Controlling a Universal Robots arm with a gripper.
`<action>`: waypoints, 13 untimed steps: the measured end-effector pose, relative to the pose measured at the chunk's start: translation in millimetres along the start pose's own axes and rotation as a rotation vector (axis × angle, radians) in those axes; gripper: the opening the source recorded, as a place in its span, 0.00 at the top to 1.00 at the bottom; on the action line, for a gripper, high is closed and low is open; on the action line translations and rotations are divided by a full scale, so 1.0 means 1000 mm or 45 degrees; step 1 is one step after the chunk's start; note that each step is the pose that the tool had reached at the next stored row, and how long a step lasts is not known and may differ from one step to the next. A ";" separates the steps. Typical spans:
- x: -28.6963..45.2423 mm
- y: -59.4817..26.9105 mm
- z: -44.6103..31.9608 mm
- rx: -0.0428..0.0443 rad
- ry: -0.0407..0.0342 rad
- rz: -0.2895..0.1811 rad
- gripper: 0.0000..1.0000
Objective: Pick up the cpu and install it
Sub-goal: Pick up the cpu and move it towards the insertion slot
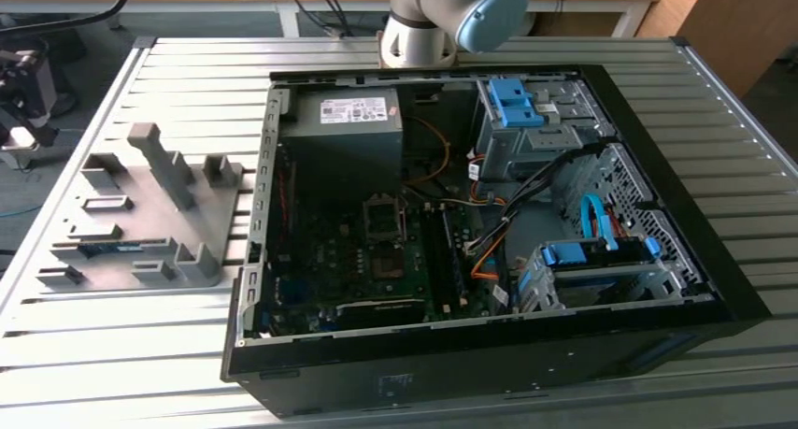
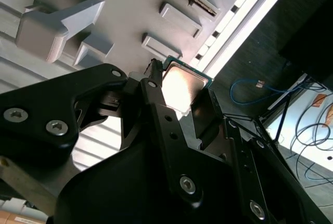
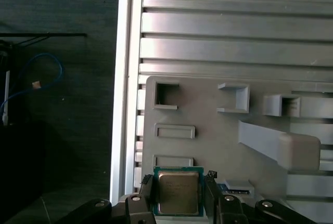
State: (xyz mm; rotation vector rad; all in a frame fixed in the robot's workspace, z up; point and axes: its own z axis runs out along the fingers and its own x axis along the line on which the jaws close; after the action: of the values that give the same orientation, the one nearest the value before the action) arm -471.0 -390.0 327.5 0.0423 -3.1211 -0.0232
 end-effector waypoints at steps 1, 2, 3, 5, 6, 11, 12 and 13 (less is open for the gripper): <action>0.0000 0.0000 -0.0009 0.000 0.0001 0.000 0.53; 0.0000 0.0000 -0.0018 0.000 0.0001 0.000 0.53; 0.0000 0.0000 -0.0027 0.000 0.0000 0.000 0.53; 0.0001 0.0001 -0.0045 0.000 0.0001 0.000 0.53; 0.0001 0.0001 -0.0054 0.000 -0.0001 0.000 0.53; 0.0002 0.0002 -0.0104 0.000 0.0000 0.000 0.53; 0.0002 0.0002 -0.0114 0.000 0.0001 0.000 0.53; 0.0002 0.0002 -0.0124 0.000 0.0000 0.000 0.53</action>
State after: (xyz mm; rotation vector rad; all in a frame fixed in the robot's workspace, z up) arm -471.0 -390.0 339.8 0.0423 -3.1210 -0.0232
